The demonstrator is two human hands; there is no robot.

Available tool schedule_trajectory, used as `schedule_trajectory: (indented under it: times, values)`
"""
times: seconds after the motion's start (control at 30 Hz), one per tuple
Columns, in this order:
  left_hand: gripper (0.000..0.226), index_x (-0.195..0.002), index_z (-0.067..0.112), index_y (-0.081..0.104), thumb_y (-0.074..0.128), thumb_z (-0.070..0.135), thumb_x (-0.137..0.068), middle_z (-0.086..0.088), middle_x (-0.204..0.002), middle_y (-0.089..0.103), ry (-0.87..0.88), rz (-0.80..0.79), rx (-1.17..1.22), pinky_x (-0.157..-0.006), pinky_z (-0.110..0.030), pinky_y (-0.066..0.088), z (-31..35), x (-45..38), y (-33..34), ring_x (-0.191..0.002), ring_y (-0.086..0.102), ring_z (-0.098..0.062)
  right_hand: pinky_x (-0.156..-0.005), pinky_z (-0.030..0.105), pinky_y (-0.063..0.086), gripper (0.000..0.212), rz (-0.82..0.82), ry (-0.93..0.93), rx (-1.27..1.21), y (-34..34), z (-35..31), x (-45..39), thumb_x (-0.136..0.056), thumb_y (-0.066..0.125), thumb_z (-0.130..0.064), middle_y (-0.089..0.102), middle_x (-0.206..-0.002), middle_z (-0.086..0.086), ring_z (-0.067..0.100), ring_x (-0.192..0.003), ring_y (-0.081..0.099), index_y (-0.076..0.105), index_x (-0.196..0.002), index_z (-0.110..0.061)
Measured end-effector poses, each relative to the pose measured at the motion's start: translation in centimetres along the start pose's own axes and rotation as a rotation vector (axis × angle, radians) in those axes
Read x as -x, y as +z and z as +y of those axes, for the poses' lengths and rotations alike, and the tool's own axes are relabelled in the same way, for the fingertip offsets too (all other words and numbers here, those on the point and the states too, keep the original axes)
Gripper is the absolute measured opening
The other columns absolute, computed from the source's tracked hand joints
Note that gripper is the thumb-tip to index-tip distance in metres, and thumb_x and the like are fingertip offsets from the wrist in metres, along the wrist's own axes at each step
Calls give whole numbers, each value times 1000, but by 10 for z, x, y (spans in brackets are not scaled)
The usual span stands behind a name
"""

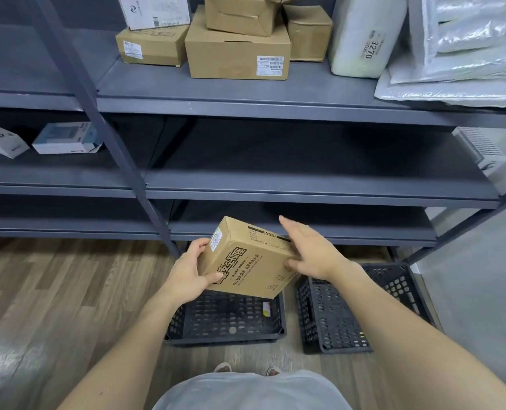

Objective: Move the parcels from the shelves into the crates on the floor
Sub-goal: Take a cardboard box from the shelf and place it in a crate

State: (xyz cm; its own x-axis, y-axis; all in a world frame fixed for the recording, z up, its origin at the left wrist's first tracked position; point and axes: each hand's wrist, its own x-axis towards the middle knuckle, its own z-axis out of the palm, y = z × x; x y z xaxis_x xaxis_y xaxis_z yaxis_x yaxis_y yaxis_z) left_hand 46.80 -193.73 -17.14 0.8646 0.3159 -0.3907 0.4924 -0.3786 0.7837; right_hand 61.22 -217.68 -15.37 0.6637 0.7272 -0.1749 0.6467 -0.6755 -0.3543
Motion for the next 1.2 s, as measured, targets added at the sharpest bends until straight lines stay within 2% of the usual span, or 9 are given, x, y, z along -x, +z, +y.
schedule_trajectory:
  times: [0.17, 0.3, 0.43, 0.53, 0.67, 0.83, 0.97, 1.1, 1.2]
  values:
    - [69, -126, 38, 32, 73, 7, -79, 18, -122, 50, 25, 2, 29, -106, -39, 38, -3, 3, -4, -117, 49, -8, -102, 33, 39, 69, -143, 11, -6, -8, -9, -9, -83, 63, -25, 46, -139, 1, 19, -123, 45, 31, -144, -20]
    - [74, -138, 27, 34, 77, 17, -78, 18, -125, 44, 6, 20, -33, -101, -29, 33, -1, 2, -4, -116, 43, -5, -92, 32, 42, 54, 5, -77, 119, 0, -12, -15, -79, 62, -23, 56, -118, 0, 21, -107, 52, 45, -131, -20]
    - [85, -139, 33, 34, 83, 30, -69, 10, -139, 43, 47, 45, -51, -109, -39, 35, -1, -1, -2, -123, 44, -8, -90, 34, 38, 58, 110, -145, 261, 11, -12, -15, -77, 66, -25, 56, -115, 2, 24, -102, 52, 47, -131, -16]
    - [103, -149, 27, 19, 83, 34, -69, 7, -148, 33, 42, 53, -89, -111, -39, 31, 2, -2, 2, -133, 35, -13, -83, 37, 43, 55, 136, -178, 296, 19, -15, -12, -70, 74, -22, 59, -106, 4, 26, -92, 56, 55, -121, -14]
    - [106, -147, 40, 15, 83, 37, -67, 9, -141, 43, 24, -21, -78, -110, -41, 33, 3, -6, -1, -129, 41, -14, -72, 34, 49, 59, 233, -172, 305, 27, -14, -4, -54, 82, -22, 60, -94, 2, 23, -79, 58, 60, -109, -14]
    - [99, -142, 46, 24, 84, 38, -65, 12, -131, 51, -4, -78, -34, -106, -36, 39, 2, -9, 1, -117, 50, -12, -79, 32, 45, 58, 318, -202, 345, 33, -12, 4, -54, 80, -19, 62, -97, 3, 24, -83, 59, 61, -108, -12]
    - [85, -144, 31, 34, 80, 24, -73, 9, -125, 54, 27, -113, -71, -101, -26, 39, 6, -8, 9, -111, 50, -7, -82, 32, 34, 58, 378, -204, 364, 39, -13, 7, -57, 77, -16, 62, -100, 5, 26, -86, 59, 57, -111, -12]
    - [80, -144, 24, 37, 79, 21, -75, 2, -131, 55, 71, -24, -89, -104, -30, 40, 5, -5, 15, -112, 53, -9, -82, 33, 45, 63, 336, -151, 305, 39, -14, 12, -56, 79, -21, 58, -103, 3, 24, -90, 58, 52, -112, -16]
    - [75, -144, 22, 37, 75, 18, -79, 6, -142, 42, 203, 114, -139, -109, -32, 34, 3, 0, 19, -125, 46, -12, -89, 36, 47, 59, 328, -85, 196, 39, -15, 14, -62, 80, -29, 58, -112, 2, 23, -100, 57, 55, -115, -17]
